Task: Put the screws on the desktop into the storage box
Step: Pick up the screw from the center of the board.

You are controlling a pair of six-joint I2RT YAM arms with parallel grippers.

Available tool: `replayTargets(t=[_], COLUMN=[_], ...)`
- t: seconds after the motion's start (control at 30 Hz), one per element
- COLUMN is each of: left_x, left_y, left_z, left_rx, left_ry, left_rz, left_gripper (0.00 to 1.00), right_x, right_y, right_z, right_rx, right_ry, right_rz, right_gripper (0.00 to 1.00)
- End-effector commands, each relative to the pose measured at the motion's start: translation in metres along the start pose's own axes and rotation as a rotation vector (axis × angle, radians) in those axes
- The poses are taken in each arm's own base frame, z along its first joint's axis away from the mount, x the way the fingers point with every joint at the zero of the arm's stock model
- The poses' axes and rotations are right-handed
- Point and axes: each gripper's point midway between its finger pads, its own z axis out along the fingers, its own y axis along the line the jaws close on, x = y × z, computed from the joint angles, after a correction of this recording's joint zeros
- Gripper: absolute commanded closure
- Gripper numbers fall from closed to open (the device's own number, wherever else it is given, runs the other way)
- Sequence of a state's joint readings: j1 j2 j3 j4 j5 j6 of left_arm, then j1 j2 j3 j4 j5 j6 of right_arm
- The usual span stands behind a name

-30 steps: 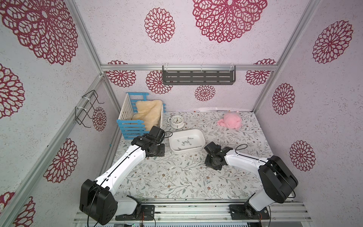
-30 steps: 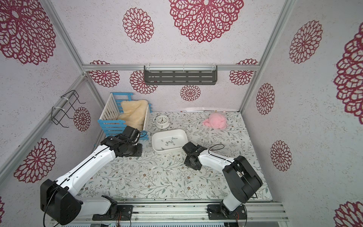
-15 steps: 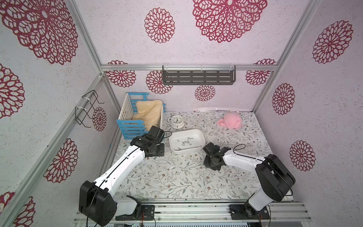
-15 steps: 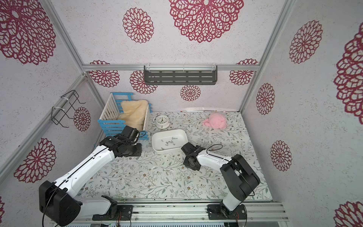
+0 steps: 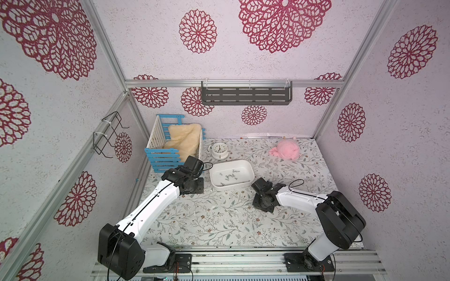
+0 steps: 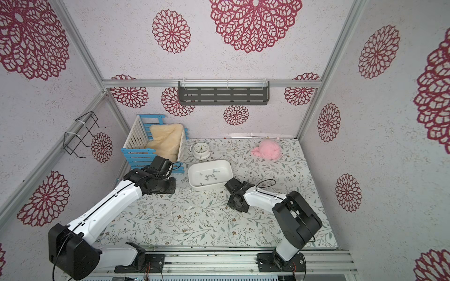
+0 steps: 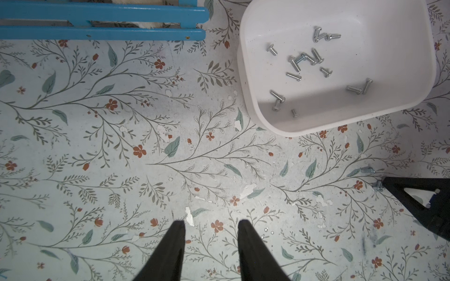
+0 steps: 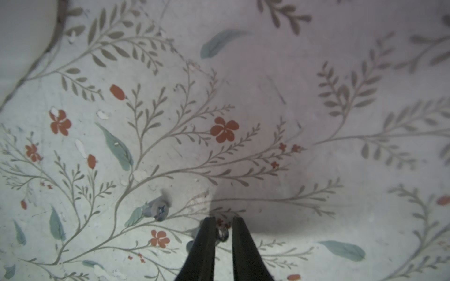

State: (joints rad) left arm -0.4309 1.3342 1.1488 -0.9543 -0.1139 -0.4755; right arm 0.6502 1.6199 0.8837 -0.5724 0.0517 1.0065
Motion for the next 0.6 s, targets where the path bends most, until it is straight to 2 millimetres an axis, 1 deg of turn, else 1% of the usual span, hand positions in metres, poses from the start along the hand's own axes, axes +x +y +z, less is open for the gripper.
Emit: replayTargets(t=[0.0, 0.27, 0.57], left_x=[-0.0036, -0.0038, -0.0011], left_y=[0.0022, 0.0021, 0.0033], left_z=[-0.0013, -0.0008, 0.001], left_rx=[0.006, 0.007, 0.003], left_ry=[-0.02, -0.017, -0.011], left_rz=[-0.013, -0.012, -0.01], left_gripper=[0.59, 0.59, 0.59], right_x=[0.008, 0.0122, 0.0139], right_y=[-0.0025, -0.0041, -0.0051], right_z=[0.0056, 0.0113, 0.0137], right_rx=[0.0, 0.007, 0.012], right_ry=[0.02, 0.033, 0.038], right_rz=[0.01, 0.011, 0.009], right_gripper=[0.82, 0.82, 0.9])
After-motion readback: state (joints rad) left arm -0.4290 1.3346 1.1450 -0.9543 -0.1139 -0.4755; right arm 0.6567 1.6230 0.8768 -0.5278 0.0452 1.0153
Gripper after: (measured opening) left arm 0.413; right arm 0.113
